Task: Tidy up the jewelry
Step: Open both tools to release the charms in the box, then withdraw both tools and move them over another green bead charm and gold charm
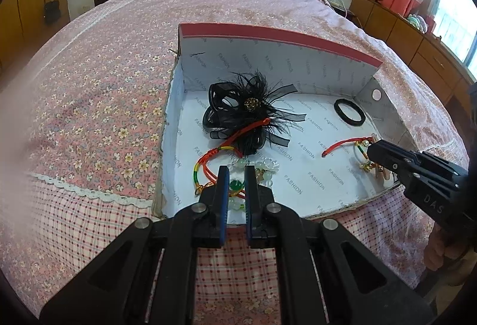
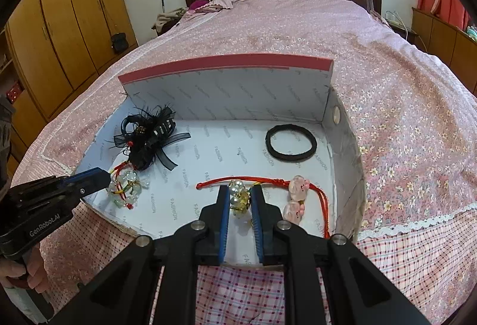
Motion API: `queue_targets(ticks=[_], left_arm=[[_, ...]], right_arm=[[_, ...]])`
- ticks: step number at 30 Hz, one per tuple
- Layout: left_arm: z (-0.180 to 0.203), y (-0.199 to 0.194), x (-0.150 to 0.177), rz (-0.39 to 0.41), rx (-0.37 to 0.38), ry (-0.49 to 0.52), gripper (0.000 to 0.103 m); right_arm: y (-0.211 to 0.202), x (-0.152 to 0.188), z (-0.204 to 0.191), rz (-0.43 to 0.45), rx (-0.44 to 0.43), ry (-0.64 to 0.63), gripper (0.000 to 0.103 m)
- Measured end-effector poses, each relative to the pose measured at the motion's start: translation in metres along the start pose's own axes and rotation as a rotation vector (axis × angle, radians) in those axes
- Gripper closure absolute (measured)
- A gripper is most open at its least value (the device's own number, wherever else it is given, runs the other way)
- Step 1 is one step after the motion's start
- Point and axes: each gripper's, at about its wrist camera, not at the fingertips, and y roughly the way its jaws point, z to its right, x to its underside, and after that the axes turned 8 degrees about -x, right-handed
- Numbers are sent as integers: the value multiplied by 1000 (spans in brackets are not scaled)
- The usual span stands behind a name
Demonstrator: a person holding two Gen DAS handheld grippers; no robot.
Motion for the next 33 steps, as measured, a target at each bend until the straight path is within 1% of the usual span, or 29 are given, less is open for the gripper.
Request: queue_targets(ticks=[2,4,6,7,11,14,16,18,28,33], left_arm=[[0,0,0,-14,-8,-2,99],[0,-1,0,-17,-5,-7,95],[0,-4,1,-15,-6,-10,88],[0,-5,1,-13,-7,-9,87],[0,-12,3,-9,-9,-11,80],[-2,-18,4,-4,-9,-18,77],[-6,-24,6,-2,-8,-29,76],[-9,-28,7,3,0,-40,76],[-16,-57,13,36,-2,-59,75],[-18,-71,19,53,14,-69,75]], right_arm=[[0,0,1,0,2,3,85],[-2,1,0,3,0,3,73],[-4,2,-2,9,-2,-1,66],[-6,2,-3,11,-4,-2,63],[-12,3,-3,17,-11,11,63],[-23,5,-2,50,-18,26,62],[-31,6,-3,62,-22,26,59],[-37,5,-4,73,-22,21,58],[-75,10,-15,117,-23,10,57],[-91,18,-23,125,-28,-1,57]])
